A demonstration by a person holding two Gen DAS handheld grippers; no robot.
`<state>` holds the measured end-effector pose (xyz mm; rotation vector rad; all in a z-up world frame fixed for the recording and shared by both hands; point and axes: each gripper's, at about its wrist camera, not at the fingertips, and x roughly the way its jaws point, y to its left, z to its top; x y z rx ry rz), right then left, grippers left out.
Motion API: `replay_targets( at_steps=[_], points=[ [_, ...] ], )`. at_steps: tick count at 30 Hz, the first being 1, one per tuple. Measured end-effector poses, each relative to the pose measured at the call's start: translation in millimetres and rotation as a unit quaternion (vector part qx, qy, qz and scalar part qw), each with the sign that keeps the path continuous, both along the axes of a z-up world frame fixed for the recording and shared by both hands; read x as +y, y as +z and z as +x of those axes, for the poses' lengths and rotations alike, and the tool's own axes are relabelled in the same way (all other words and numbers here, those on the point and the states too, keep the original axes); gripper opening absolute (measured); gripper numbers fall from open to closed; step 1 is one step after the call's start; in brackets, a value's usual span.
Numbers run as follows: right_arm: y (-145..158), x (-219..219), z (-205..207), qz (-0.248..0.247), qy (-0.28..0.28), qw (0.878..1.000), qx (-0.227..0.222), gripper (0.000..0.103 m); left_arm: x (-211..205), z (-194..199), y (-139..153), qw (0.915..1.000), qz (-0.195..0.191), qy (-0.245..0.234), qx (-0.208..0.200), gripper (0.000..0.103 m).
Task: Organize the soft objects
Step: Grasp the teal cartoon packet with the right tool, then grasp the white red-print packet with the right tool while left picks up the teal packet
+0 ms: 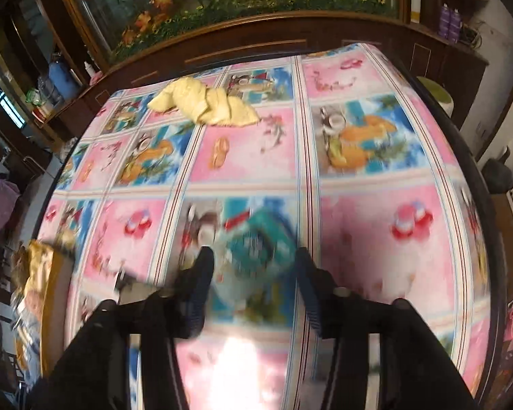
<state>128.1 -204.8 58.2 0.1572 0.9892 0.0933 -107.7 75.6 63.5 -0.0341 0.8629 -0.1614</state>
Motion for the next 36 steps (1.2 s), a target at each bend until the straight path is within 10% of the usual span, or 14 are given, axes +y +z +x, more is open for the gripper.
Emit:
replay_targets(
  at_steps=[12, 20, 23, 28, 36],
  points=[
    [-50, 21, 48, -0.11, 0.018, 0.987, 0.114, 0.026, 5, 21, -19, 0.9996, -0.011, -0.007, 0.024, 0.064],
    [-56, 28, -62, -0.01, 0.115, 0.983, 0.143, 0.027, 1, 14, -17, 0.9991, -0.025, -0.024, 0.023, 0.064],
    [-28, 1, -102, 0.036, 0.093, 0.993, 0.069, 0.028, -7, 4, -14, 0.9984, -0.023, -0.047, 0.02, 0.064],
    [-13, -83, -146, 0.061, -0.013, 0.998, 0.005, 0.066, -31, -3, -14, 0.9942, -0.028, -0.097, 0.035, 0.064],
    [-39, -105, -149, 0.068, -0.066, 0.995, 0.03, 0.068, -83, 8, -23, 0.9833, -0.048, -0.16, 0.071, 0.063]
  ],
)
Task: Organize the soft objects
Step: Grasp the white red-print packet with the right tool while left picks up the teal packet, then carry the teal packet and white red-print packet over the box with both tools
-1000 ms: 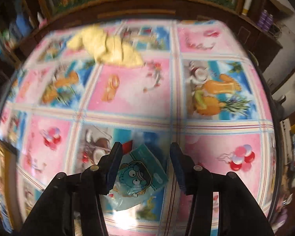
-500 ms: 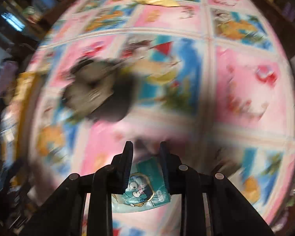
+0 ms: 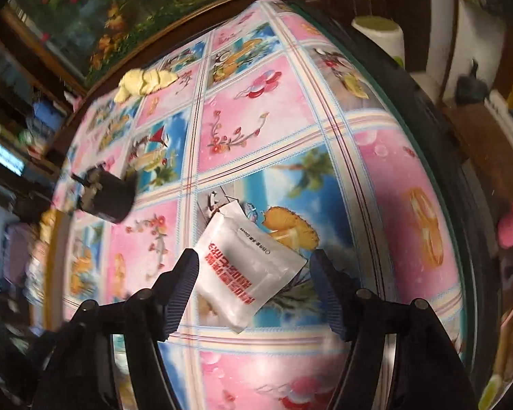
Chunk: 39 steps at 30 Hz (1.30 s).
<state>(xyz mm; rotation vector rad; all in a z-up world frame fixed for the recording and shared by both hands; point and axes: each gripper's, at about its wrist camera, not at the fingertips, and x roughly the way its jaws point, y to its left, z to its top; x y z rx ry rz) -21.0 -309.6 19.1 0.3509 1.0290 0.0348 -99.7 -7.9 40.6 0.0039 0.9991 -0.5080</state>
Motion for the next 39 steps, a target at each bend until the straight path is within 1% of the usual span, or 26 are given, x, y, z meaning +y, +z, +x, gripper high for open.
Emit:
replay_targets(
  at_steps=[2, 4, 5, 7, 8, 9, 11, 12, 13, 15, 16, 17, 18, 19, 20, 21, 22, 23, 25, 26, 28, 30, 33, 36, 39],
  points=[
    [3, 19, 2, -0.065, 0.04, 0.997, -0.021, 0.068, -12, 5, -5, 0.9998, 0.018, -0.009, 0.0, 0.063],
    [1, 34, 9, -0.104, 0.091, 0.99, -0.03, 0.068, -22, 12, -11, 0.9996, 0.02, -0.02, 0.007, 0.063],
    [-3, 35, 9, -0.108, 0.108, 0.988, -0.028, 0.068, -26, 15, -15, 0.9994, 0.019, -0.024, 0.013, 0.063],
    [-11, 39, 14, -0.083, 0.141, 0.986, -0.012, 0.068, -33, 21, -21, 0.9989, 0.007, -0.036, 0.029, 0.063],
    [-13, 41, 14, -0.074, 0.152, 0.985, -0.01, 0.068, -37, 22, -23, 0.9987, 0.006, -0.04, 0.03, 0.063],
    [-14, 43, 13, -0.077, 0.161, 0.984, -0.01, 0.069, -41, 23, -23, 0.9987, 0.011, -0.045, 0.022, 0.063],
    [-16, 51, 11, -0.087, 0.177, 0.98, -0.01, 0.072, -53, 23, -23, 0.9977, 0.027, -0.06, 0.015, 0.063],
    [-17, 54, 9, -0.092, 0.183, 0.979, -0.011, 0.076, -59, 23, -23, 0.9971, 0.037, -0.065, 0.009, 0.063],
    [-17, 58, 7, -0.098, 0.188, 0.977, -0.009, 0.077, -64, 23, -24, 0.9964, 0.046, -0.071, 0.005, 0.064],
    [-19, 65, 4, -0.102, 0.194, 0.976, -0.009, 0.079, -76, 21, -26, 0.9943, 0.073, -0.077, -0.008, 0.072],
    [-19, 70, 3, -0.105, 0.195, 0.975, -0.01, 0.08, -80, 19, -27, 0.9927, 0.092, -0.076, -0.019, 0.072],
    [-20, 74, 2, -0.118, 0.192, 0.974, -0.011, 0.08, -86, 16, -30, 0.9898, 0.115, -0.078, -0.033, 0.074],
    [-22, 79, 1, -0.137, 0.192, 0.972, -0.012, 0.08, -88, 12, -30, 0.9884, 0.118, -0.08, -0.052, 0.074],
    [-24, 85, 1, -0.16, 0.194, 0.968, -0.013, 0.08, -88, 10, -31, 0.9882, 0.112, -0.089, -0.056, 0.074],
    [-24, 88, -2, -0.168, 0.193, 0.966, -0.02, 0.08, -86, 9, -33, 0.9891, 0.099, -0.099, -0.046, 0.074],
    [-25, 89, -2, -0.161, 0.192, 0.968, -0.018, 0.08, -84, 9, -33, 0.9891, 0.096, -0.101, -0.048, 0.069],
    [-25, 89, -3, -0.159, 0.189, 0.969, -0.019, 0.079, -81, 9, -32, 0.9892, 0.093, -0.101, -0.051, 0.059],
    [-25, 89, -5, -0.157, 0.187, 0.97, -0.019, 0.076, -77, 9, -30, 0.9901, 0.078, -0.106, -0.049, 0.047],
    [-22, 85, -10, -0.14, 0.179, 0.973, -0.027, 0.055, -68, 12, -27, 0.9931, 0.053, -0.099, -0.033, 0.043],
    [-21, 82, -12, -0.124, 0.175, 0.976, -0.027, 0.05, -63, 14, -25, 0.994, 0.043, -0.096, -0.03, 0.039],
    [-20, 75, -15, -0.092, 0.165, 0.982, -0.025, 0.048, -55, 14, -21, 0.9956, 0.025, -0.087, -0.024, 0.038],
    [-20, 72, -18, -0.082, 0.155, 0.984, -0.026, 0.047, -45, 12, -15, 0.9968, 0.009, -0.075, -0.026, 0.038],
    [-17, 68, -21, -0.051, 0.144, 0.988, -0.028, 0.047, -25, 6, -2, 0.9976, -0.022, -0.059, -0.027, 0.038],
    [-9, 75, -28, -0.027, 0.145, 0.988, -0.04, 0.047, 4, -2, 14, 0.9977, -0.047, -0.034, -0.036, 0.038],
    [1, 97, -30, -0.011, 0.168, 0.984, -0.052, 0.047, 40, -7, 30, 0.9965, -0.072, 0.001, -0.042, 0.038]
  ],
)
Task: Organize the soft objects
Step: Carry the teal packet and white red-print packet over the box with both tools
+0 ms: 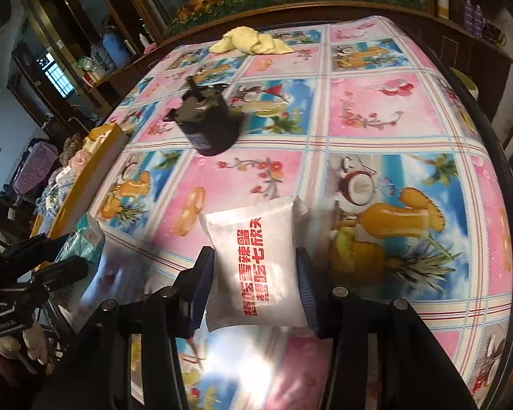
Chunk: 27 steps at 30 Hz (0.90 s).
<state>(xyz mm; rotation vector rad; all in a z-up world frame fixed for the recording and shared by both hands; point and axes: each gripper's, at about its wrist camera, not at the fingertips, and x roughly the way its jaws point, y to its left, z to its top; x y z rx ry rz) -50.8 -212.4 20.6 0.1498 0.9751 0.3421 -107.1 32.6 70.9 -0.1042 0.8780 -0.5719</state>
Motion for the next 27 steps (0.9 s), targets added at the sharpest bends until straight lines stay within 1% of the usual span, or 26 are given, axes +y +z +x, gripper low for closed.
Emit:
replay_targets(
  at_steps=[2, 4, 7, 9, 12, 15, 19, 21, 23, 27],
  points=[
    [9, 20, 1, 0.007, 0.019, 1.0, -0.012, 0.047, 28, -2, 11, 0.9995, -0.018, 0.026, -0.002, 0.038],
    [17, 42, 3, 0.024, 0.04, 0.999, -0.02, 0.047, 58, -5, 21, 0.9979, -0.02, 0.06, -0.011, 0.038],
    [29, 81, 9, 0.047, 0.078, 0.995, -0.027, 0.047, 103, -11, 30, 0.9928, -0.007, 0.116, -0.028, 0.038],
    [34, 110, 12, 0.062, 0.108, 0.992, -0.025, 0.047, 131, -12, 28, 0.9884, -0.002, 0.15, -0.026, 0.038],
    [39, 153, 16, 0.063, 0.144, 0.987, -0.026, 0.047, 168, -15, 20, 0.9792, 0.018, 0.201, -0.02, 0.038],
    [40, 194, 22, 0.063, 0.172, 0.983, -0.023, 0.047, 194, -14, 10, 0.9717, 0.02, 0.235, -0.011, 0.038],
    [36, 241, 28, 0.058, 0.198, 0.978, -0.016, 0.047, 214, -10, 1, 0.9622, 0.037, 0.27, -0.01, 0.039],
    [34, 258, 31, 0.057, 0.206, 0.977, -0.014, 0.047, 221, -6, -5, 0.9593, 0.045, 0.279, -0.008, 0.043],
    [31, 274, 36, 0.051, 0.21, 0.976, -0.014, 0.047, 226, -2, -8, 0.9538, 0.056, 0.295, -0.007, 0.046],
    [22, 297, 47, 0.043, 0.21, 0.977, -0.005, 0.049, 237, -2, -11, 0.9422, 0.064, 0.329, -0.013, 0.052]
  ],
)
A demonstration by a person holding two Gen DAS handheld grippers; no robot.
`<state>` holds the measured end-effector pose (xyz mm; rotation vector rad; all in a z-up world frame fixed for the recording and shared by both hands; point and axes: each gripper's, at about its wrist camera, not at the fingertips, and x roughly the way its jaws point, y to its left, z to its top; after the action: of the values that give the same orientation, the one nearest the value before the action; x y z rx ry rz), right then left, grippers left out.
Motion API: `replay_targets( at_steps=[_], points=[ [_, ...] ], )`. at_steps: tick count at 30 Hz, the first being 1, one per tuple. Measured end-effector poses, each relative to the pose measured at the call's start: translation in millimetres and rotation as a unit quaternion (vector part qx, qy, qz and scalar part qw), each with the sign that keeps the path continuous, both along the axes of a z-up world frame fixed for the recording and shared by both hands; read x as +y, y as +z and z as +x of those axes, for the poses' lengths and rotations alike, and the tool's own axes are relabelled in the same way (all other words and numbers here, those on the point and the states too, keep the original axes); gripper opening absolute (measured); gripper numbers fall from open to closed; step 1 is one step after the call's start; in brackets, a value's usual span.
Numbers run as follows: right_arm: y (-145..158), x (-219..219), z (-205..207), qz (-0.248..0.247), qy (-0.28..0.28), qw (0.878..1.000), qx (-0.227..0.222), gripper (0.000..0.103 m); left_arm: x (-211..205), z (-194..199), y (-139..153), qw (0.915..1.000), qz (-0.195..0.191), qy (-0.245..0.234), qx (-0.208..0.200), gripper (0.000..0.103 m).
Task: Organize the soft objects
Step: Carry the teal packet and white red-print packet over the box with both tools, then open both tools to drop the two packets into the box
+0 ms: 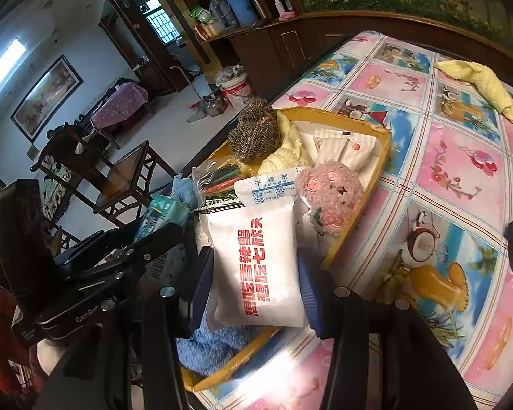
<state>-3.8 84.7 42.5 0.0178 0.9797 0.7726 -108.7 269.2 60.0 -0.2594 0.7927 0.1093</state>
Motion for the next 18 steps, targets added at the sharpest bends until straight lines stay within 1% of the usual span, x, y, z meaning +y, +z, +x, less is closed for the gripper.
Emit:
replay_targets(
  at_steps=[3, 4, 6, 7, 10, 12, 16, 18],
  points=[
    [-9, 11, 6, -0.014, -0.014, 1.0, -0.004, 0.05, 2, 0, -2, 1.0, 0.0, 0.009, 0.001, 0.052],
    [-12, 14, 8, -0.016, -0.017, 1.0, 0.0, 0.054, 2, -1, -2, 1.0, -0.002, 0.01, 0.0, 0.052],
    [-18, 16, 11, -0.006, -0.012, 1.0, 0.017, 0.058, -1, -3, 0, 0.9999, 0.0, 0.011, -0.005, 0.052],
    [-18, 17, 11, -0.002, -0.01, 1.0, 0.018, 0.059, -3, -4, 1, 0.9999, 0.003, 0.012, -0.009, 0.052],
    [-10, 15, 4, 0.007, -0.007, 1.0, 0.001, 0.063, -9, -7, 7, 0.9994, 0.023, 0.016, -0.019, 0.052],
    [0, 12, -1, 0.021, -0.009, 1.0, -0.015, 0.065, -13, -9, 11, 0.999, 0.034, 0.019, -0.023, 0.052],
    [14, 0, -7, 0.048, -0.022, 0.998, -0.032, 0.066, -21, -14, 19, 0.9974, 0.057, 0.03, -0.032, 0.052],
    [20, -6, -13, 0.049, -0.032, 0.997, -0.048, 0.066, -25, -18, 24, 0.9961, 0.072, 0.035, -0.039, 0.052]
  ],
)
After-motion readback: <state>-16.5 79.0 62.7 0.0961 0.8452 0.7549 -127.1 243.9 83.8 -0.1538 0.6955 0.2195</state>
